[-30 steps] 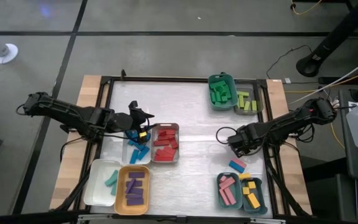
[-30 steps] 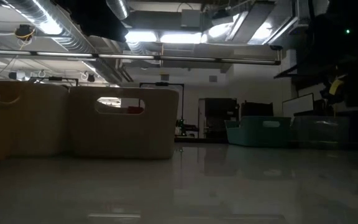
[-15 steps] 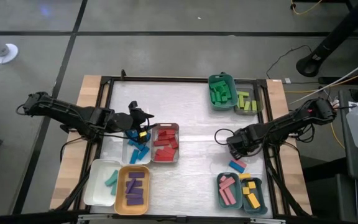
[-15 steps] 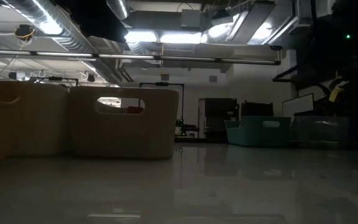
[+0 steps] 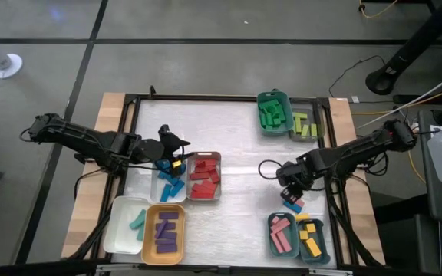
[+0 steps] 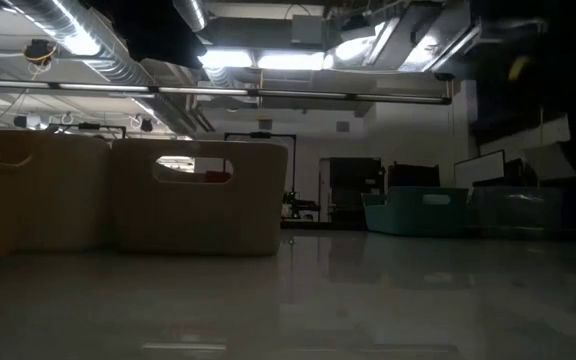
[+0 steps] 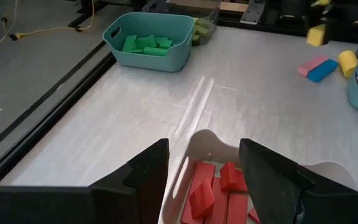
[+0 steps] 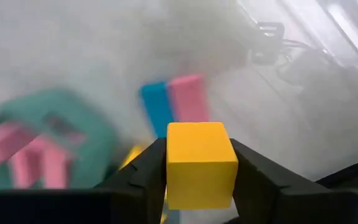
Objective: Sort blocks
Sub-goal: Put the yellow block into the dark blue bin
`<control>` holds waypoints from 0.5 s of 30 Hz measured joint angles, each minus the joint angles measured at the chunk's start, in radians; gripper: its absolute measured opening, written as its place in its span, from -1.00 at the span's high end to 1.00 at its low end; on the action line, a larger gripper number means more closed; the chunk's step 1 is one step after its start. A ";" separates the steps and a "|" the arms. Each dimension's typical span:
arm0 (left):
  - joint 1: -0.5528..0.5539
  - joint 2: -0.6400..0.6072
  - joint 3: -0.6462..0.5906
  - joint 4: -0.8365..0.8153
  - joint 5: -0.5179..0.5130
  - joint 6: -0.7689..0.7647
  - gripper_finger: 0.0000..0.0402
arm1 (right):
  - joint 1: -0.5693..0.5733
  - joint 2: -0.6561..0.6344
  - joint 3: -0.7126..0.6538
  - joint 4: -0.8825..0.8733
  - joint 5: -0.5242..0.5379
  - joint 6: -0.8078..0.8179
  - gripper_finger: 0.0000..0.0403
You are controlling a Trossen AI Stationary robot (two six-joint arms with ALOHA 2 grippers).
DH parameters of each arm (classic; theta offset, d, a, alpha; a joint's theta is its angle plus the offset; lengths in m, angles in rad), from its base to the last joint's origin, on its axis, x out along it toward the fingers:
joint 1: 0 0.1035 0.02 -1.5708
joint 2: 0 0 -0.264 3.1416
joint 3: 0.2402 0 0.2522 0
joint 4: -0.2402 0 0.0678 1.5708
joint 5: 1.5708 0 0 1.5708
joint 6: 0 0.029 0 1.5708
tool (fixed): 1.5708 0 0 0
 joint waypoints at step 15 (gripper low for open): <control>0.000 0.000 0.000 0.001 0.000 -0.049 0.08 | 0.524 0.022 0.130 0.083 0.033 0.363 0.20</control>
